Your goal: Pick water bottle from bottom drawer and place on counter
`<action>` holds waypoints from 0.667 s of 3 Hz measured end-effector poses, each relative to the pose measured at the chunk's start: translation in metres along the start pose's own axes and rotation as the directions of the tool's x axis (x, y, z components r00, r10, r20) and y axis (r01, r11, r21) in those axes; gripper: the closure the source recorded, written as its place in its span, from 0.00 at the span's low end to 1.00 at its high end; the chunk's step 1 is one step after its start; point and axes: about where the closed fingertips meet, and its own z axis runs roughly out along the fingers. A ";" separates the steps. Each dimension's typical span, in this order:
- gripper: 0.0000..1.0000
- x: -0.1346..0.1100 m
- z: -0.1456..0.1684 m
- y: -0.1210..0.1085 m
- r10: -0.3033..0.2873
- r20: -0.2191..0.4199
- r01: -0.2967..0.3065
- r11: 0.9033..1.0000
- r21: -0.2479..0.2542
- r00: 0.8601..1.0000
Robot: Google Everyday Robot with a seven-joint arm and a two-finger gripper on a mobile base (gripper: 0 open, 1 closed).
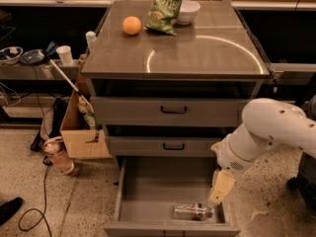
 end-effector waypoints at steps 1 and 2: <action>0.00 0.003 0.021 0.001 0.014 -0.010 -0.015 0.999 -0.042 1.000; 0.00 0.003 0.023 0.005 0.010 -0.012 -0.010 1.000 -0.027 1.000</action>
Offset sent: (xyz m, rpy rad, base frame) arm -0.0010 0.0040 -0.0169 0.0025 0.0362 0.0007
